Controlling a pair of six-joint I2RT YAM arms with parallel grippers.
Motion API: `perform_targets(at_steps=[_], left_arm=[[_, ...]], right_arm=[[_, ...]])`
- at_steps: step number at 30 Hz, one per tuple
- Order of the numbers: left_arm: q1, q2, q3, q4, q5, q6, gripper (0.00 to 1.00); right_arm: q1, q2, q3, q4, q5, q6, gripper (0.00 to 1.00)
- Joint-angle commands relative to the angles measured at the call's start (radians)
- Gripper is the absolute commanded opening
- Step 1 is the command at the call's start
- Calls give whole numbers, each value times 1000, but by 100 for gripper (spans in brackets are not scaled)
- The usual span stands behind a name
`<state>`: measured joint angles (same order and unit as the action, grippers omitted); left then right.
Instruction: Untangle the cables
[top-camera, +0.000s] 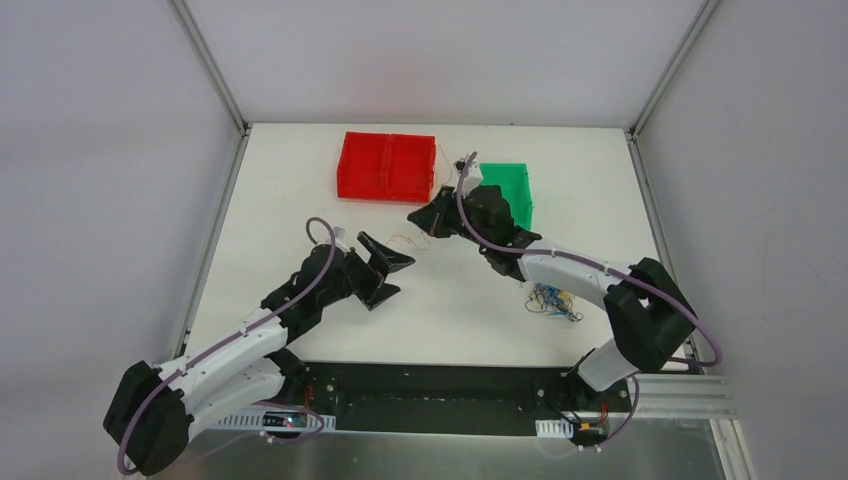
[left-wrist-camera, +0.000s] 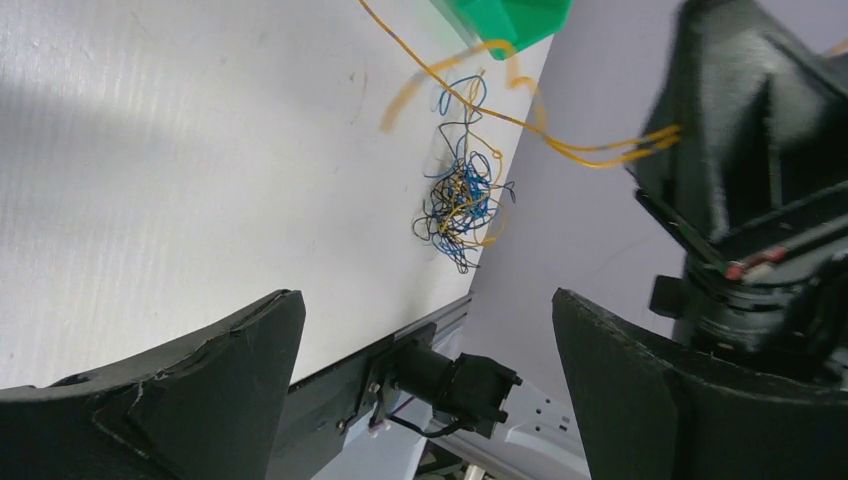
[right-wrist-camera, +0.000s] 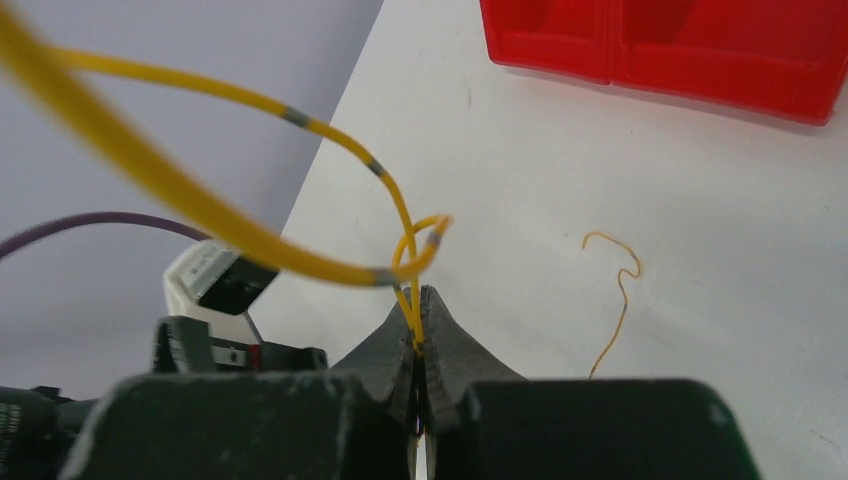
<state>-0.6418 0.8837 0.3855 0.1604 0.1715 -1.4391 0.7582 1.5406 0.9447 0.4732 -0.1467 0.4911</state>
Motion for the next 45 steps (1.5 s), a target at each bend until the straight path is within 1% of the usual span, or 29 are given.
perform_targets(at_steps=[1,3,5,6,8,11,14,15,16,19,21,24,27,32,34,36,38,40,45], left_arm=[[1,-94,81,-116,-52,64,99],[7,-113,89,-155,-60,86,99],[13,-123,80,-190,-62,91,99],[16,-125,71,-197,-64,92,99],[24,-124,55,-203,-62,97,99],[30,-97,40,-211,-57,114,99],[31,-47,40,-210,-52,129,99],[32,-32,42,-210,-52,134,99],[33,-17,46,-210,-53,141,99],[47,1,46,-212,-58,162,99],[90,-5,39,-214,-43,174,99],[176,-28,28,-227,16,200,99],[232,-52,30,-256,45,230,99],[245,-55,42,-280,60,261,99],[248,-47,46,-280,66,267,99],[253,-41,51,-279,74,278,99],[259,-40,57,-282,82,286,99],[272,-40,64,-289,94,297,99],[376,-45,98,-349,179,364,99]], right_arm=[[5,34,-73,140,-43,-95,0],[7,25,-126,145,-35,-55,1],[16,13,-170,114,-23,-11,2],[28,7,-184,85,-12,9,2],[57,-2,-186,-34,47,38,2],[98,26,-127,-260,106,79,2],[117,71,-50,-406,133,112,4],[124,87,-24,-454,140,115,7],[130,101,4,-520,184,118,9],[143,141,89,-668,237,113,13],[151,171,135,-737,259,107,20],[154,196,190,-802,272,98,32],[159,212,232,-840,285,76,49],[169,227,308,-917,319,18,64],[168,227,329,-933,327,2,76],[170,240,359,-953,325,-18,85],[170,262,386,-962,302,-49,90],[169,273,389,-930,242,-90,98],[170,313,420,-894,163,-243,99]])
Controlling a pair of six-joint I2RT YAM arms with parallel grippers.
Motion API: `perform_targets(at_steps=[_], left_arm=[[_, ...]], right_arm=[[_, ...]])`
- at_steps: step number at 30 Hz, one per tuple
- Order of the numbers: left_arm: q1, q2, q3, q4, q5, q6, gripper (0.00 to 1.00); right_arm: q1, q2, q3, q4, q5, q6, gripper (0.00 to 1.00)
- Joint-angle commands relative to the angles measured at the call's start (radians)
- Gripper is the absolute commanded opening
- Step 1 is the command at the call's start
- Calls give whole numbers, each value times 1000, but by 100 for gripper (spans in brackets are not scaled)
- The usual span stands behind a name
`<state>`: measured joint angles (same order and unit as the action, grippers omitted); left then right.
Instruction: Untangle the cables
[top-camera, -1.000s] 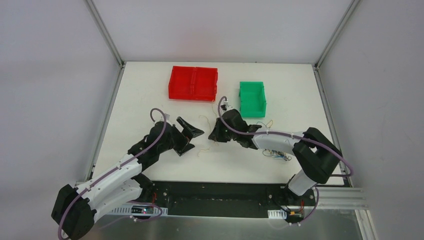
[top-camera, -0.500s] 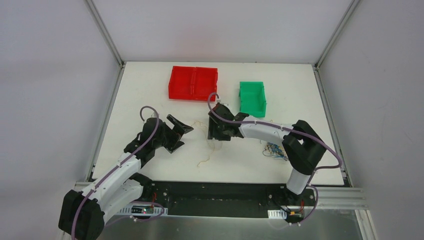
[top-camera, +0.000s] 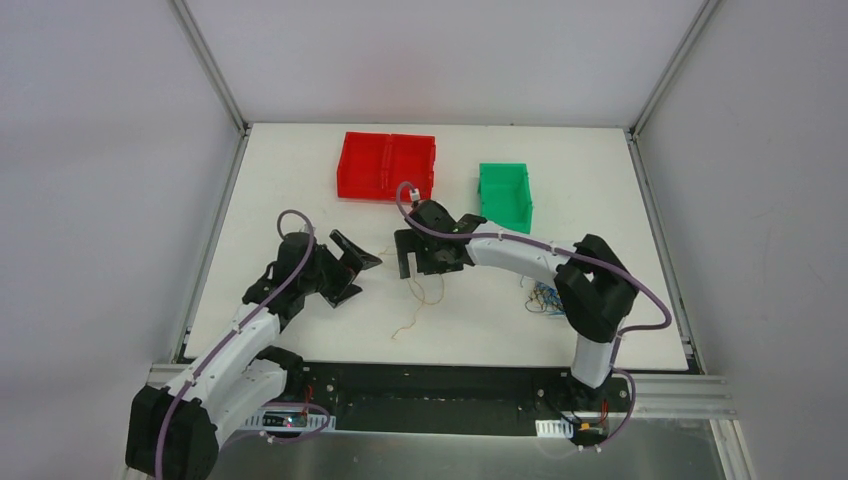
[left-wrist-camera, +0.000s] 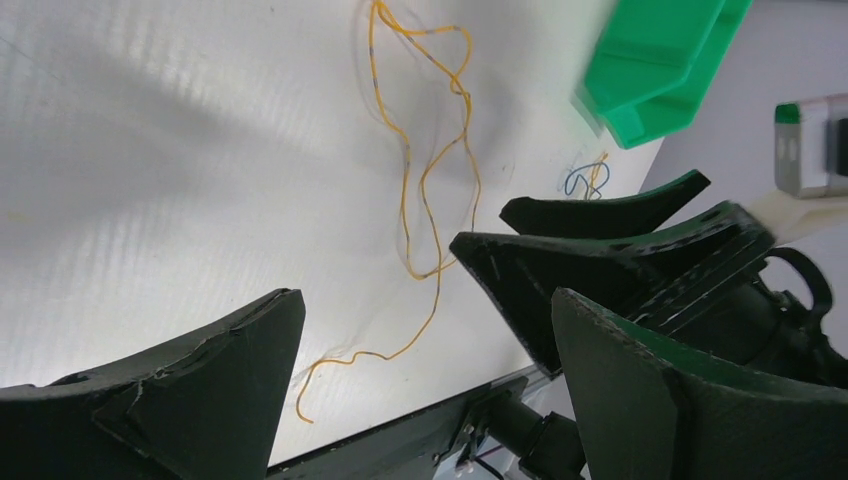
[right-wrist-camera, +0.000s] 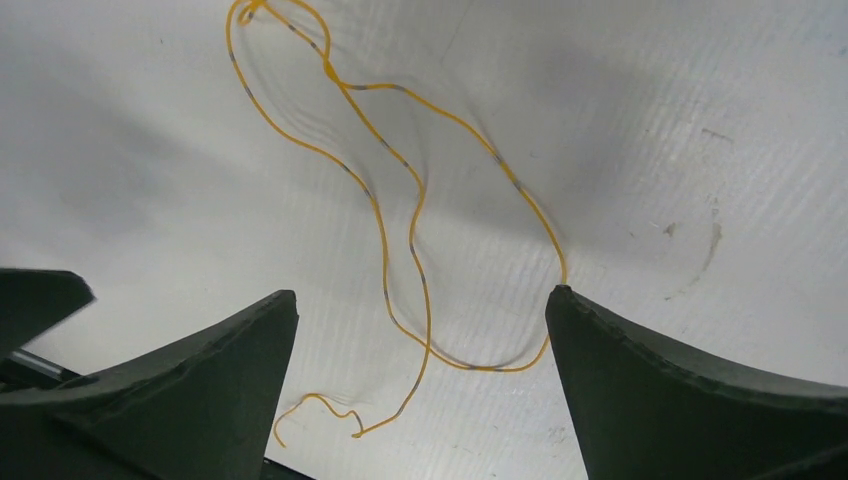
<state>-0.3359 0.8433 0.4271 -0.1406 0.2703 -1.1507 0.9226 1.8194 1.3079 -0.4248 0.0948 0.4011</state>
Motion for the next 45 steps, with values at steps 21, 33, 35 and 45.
perform_targets(at_steps=[21,33,35,45], left_arm=[[196,22,127,-106,188,148,100],[246,43,141,-114,224,175,100],[251,48,145,-114,230,177,100],[275,40,141,-120,256,191,100]], right_arm=[[4,272,248,-38,-124,-556,98],[5,284,184,-6,-146,-552,24],[5,281,181,-5,-141,-541,8],[0,181,176,27,-102,-408,0]])
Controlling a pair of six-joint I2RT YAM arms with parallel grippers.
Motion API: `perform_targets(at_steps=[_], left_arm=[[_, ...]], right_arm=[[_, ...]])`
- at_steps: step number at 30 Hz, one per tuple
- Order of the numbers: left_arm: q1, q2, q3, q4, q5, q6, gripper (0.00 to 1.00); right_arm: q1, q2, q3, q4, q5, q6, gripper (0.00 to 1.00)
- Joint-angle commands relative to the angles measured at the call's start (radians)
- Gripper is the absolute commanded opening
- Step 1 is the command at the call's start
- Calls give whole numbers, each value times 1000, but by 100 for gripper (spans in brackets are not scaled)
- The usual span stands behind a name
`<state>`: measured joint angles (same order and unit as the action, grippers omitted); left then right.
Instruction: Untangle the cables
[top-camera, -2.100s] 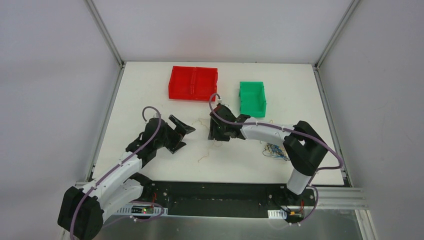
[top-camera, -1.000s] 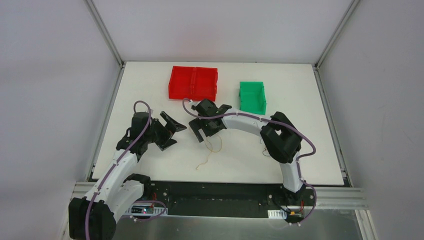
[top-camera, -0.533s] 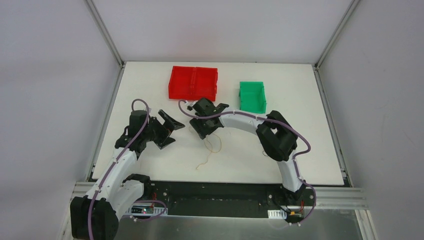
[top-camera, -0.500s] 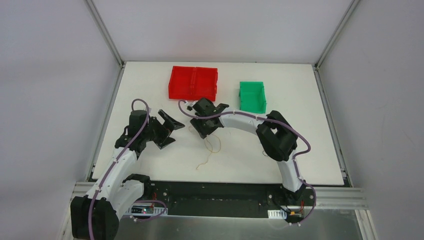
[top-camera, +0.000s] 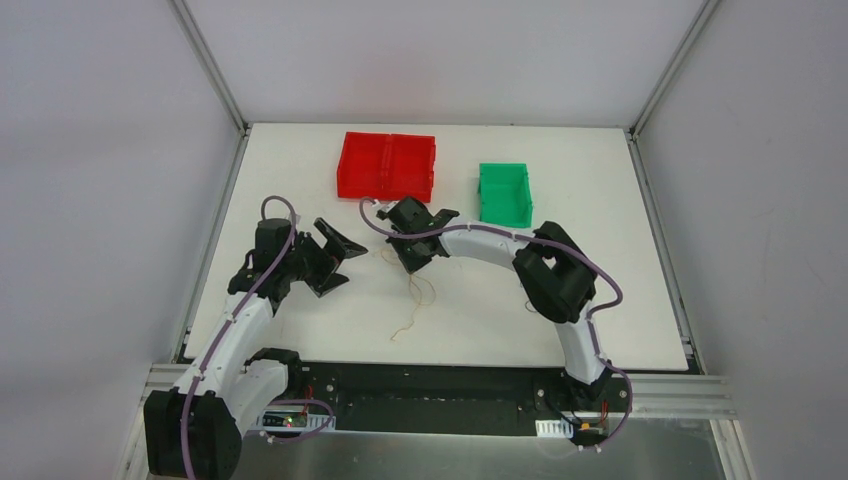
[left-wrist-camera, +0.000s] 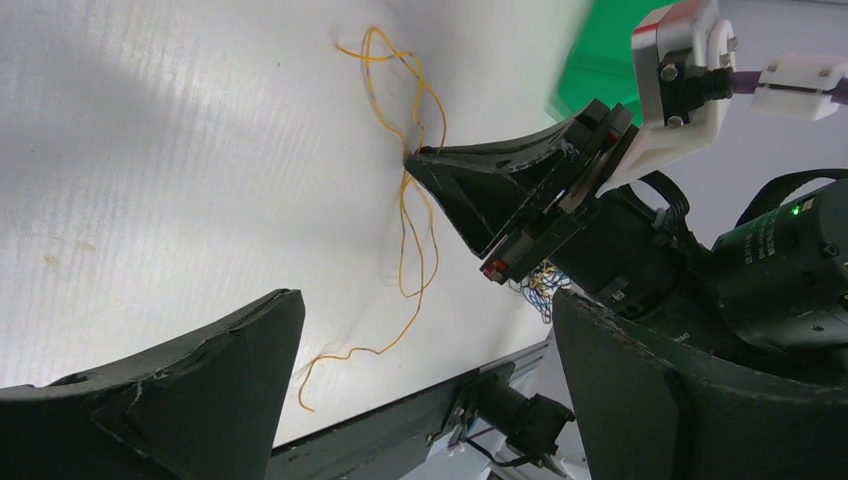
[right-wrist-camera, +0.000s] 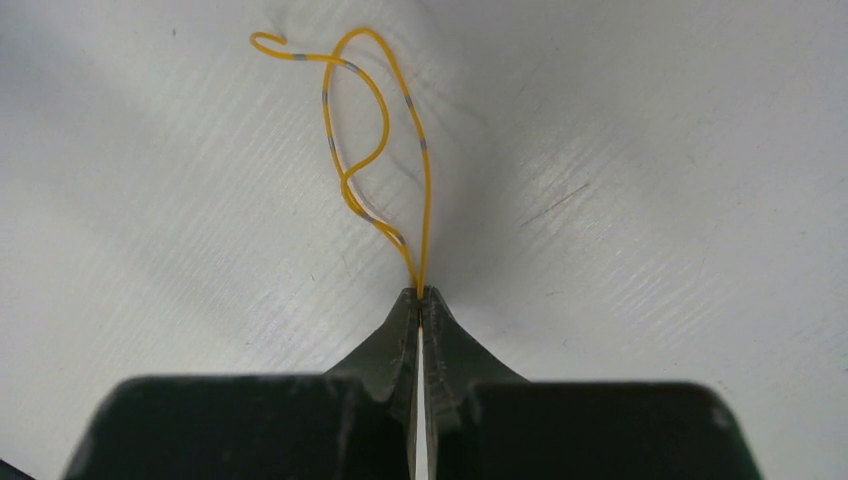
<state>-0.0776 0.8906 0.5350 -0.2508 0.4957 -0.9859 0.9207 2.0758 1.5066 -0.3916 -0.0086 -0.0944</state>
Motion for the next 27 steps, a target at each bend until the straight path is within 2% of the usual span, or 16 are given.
perform_targets(at_steps=[1,6,10,15,22,27], left_arm=[[20,-7,33,-10,35,29,100],[32,-11,41,-22,53,44,100],[35,-11,53,-32,60,57,100],[34,2,57,-37,71,72,100],[35,16,122,-45,113,117,100],[37,0,195,-127,81,176,100]], right_arm=[[-6,-103,-27,10,-13,118,0],[-71,-199,-9,51,-130,243,0],[-128,-230,40,41,-150,327,0],[-165,-232,113,18,-127,352,0],[-212,-147,365,-86,-73,353,0],[-249,-62,615,-181,-88,344,0]])
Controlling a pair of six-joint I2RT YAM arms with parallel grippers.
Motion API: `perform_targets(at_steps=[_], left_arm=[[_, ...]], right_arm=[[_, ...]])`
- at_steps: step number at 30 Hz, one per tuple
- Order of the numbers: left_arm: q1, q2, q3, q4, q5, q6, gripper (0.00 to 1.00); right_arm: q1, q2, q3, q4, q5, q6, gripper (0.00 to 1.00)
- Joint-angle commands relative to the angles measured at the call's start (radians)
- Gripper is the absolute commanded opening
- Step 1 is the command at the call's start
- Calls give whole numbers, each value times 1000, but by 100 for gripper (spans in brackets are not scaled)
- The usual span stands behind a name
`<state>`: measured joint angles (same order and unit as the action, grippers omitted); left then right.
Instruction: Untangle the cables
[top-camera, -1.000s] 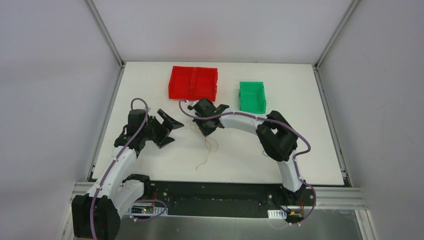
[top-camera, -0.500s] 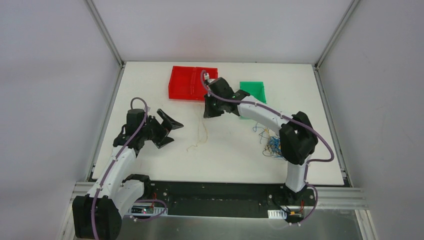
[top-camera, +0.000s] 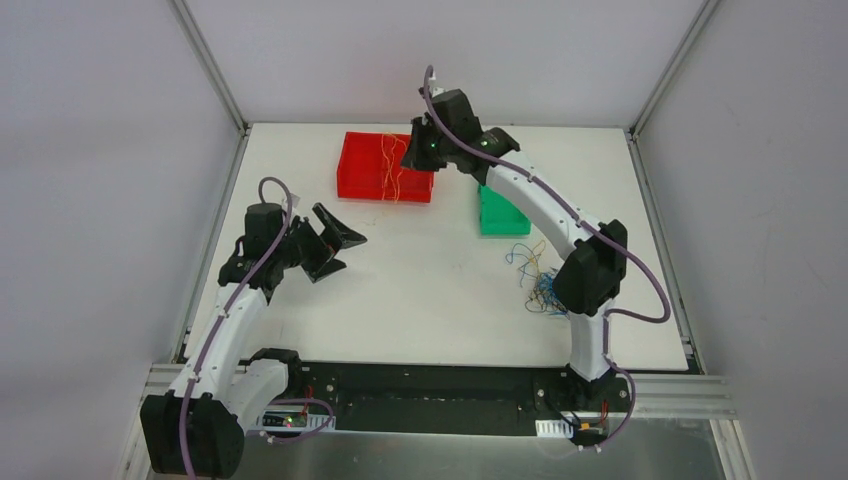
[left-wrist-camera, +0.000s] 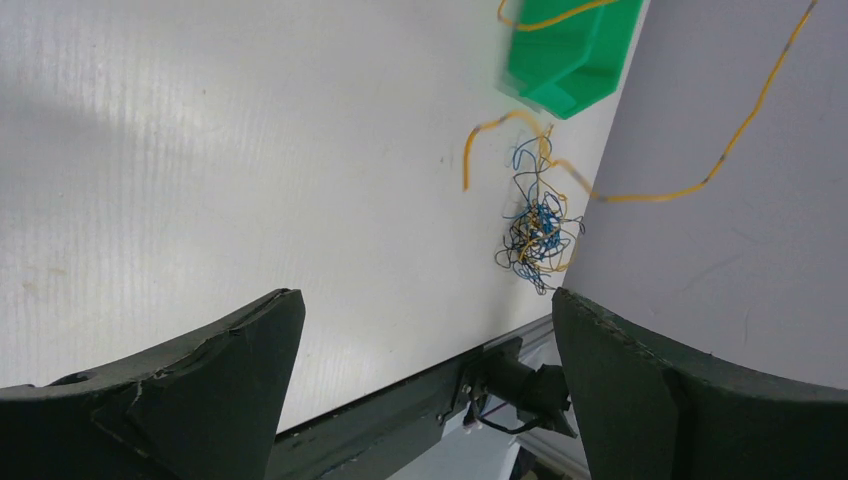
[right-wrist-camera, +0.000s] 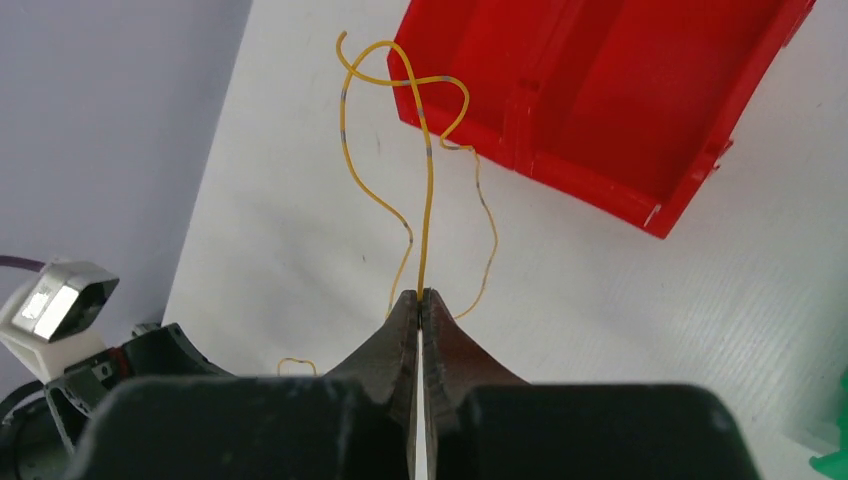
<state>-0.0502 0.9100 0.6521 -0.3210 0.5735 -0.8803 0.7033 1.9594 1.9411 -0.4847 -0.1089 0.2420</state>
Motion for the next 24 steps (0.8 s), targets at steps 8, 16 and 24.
perform_targets(at_steps=[8,16,24], left_arm=[[13,-28,114,-108,-35,104,100],[17,-30,140,-143,-37,116,100],[18,29,180,-158,-98,124,100]], right_arm=[[-98,152,365,-123,-18,18,0],[-170,261,368,-24,-89,58,0],[-219,386,416,17,-5,91,0]])
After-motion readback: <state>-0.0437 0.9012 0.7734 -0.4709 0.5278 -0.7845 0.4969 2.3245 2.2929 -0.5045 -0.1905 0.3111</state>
